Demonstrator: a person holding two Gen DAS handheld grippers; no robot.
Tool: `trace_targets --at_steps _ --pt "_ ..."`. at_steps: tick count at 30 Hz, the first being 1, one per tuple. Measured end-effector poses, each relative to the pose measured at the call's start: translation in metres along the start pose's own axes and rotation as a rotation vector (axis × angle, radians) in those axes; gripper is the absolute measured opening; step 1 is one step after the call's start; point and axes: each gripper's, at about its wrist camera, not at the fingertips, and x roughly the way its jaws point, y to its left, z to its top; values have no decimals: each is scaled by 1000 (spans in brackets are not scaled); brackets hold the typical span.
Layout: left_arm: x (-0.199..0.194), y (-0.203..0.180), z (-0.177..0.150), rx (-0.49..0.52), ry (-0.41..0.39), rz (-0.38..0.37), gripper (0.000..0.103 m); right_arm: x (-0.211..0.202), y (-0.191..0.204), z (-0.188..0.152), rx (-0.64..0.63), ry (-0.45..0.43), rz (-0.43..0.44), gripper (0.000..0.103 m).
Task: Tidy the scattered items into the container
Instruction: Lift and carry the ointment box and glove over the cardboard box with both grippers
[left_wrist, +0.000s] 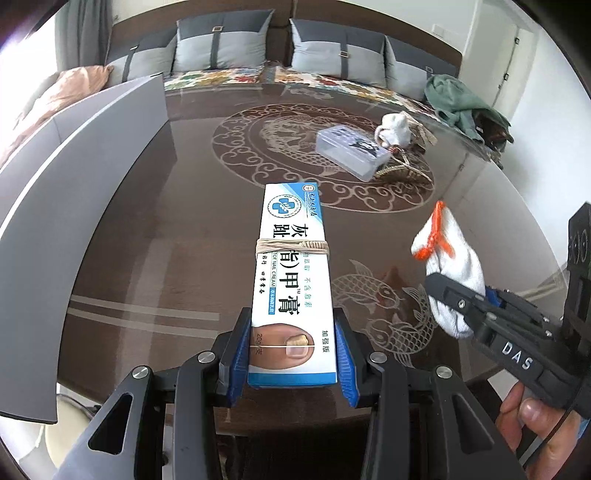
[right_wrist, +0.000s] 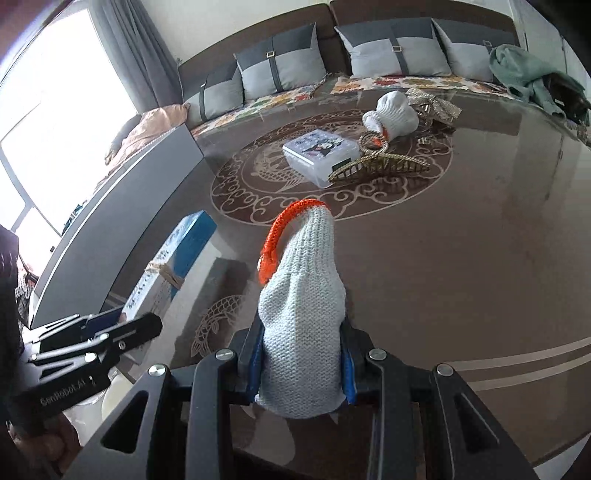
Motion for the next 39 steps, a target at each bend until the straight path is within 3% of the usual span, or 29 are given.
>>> trace_targets --at_steps 28,39 --pt "4 6 -8 -26 35 -29 41 -11 8 -2 -33 -29 -45 33" --pt "-13 8 -7 -36 4 -51 41 -13 14 -2 -43 -16 -47 33"
